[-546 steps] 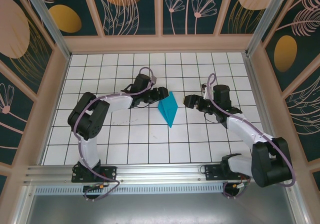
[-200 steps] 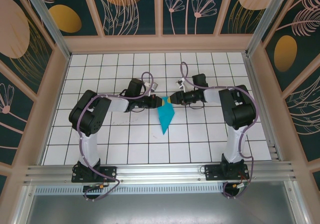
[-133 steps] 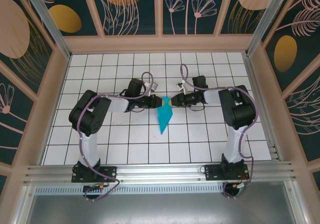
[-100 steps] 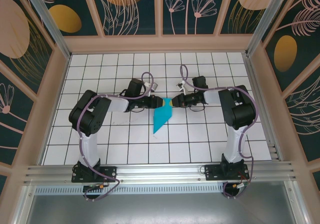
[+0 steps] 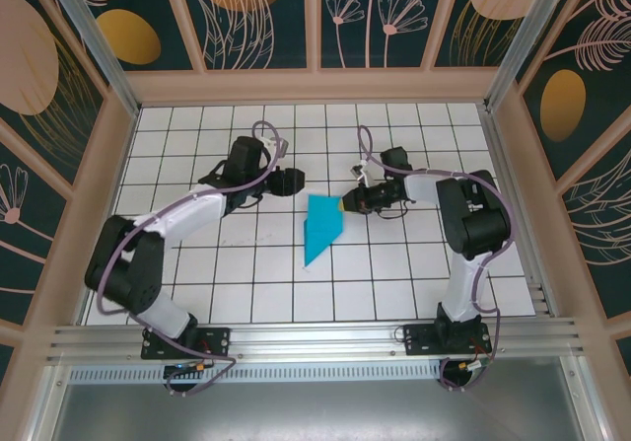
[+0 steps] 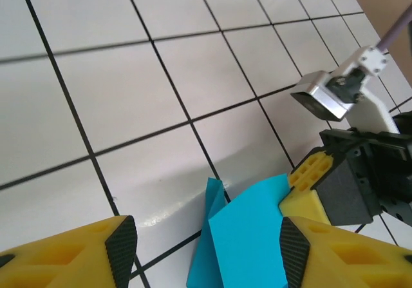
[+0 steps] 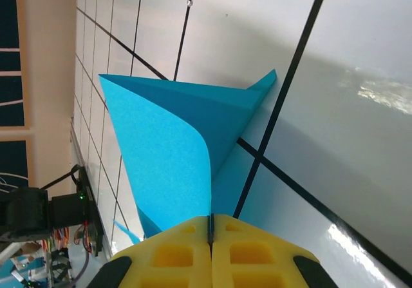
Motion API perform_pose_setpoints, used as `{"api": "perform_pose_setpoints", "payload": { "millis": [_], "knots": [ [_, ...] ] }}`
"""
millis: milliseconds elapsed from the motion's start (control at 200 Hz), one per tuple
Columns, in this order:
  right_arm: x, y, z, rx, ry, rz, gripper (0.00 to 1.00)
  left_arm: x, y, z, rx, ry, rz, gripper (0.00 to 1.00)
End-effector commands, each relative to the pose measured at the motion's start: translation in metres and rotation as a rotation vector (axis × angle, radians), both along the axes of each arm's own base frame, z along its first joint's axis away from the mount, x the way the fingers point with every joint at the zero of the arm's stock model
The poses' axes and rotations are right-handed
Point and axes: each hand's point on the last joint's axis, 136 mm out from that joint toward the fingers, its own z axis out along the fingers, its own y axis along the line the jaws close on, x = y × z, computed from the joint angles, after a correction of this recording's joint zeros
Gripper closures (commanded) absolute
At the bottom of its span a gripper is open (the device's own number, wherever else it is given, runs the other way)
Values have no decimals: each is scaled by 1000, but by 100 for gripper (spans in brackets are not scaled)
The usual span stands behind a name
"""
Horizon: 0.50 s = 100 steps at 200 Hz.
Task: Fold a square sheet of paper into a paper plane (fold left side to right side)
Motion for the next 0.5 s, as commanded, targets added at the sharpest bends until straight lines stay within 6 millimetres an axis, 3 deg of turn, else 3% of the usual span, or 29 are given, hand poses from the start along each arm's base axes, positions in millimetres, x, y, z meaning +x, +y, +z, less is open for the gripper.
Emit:
{"api": "perform_pose_setpoints", "payload": {
  "millis": [0,255,495],
  "knots": [
    [4,-8,23,-28,42,-53,93,-31,-1,-8,177,8,-34,38],
    [10,-10,43,-62,106,-99,98,-102,-60,-31,232,60,-205,39],
    [13,-9,51,-61,128,-123,98,-118,-82,-62,345,71,-232,33]
  ]
}}
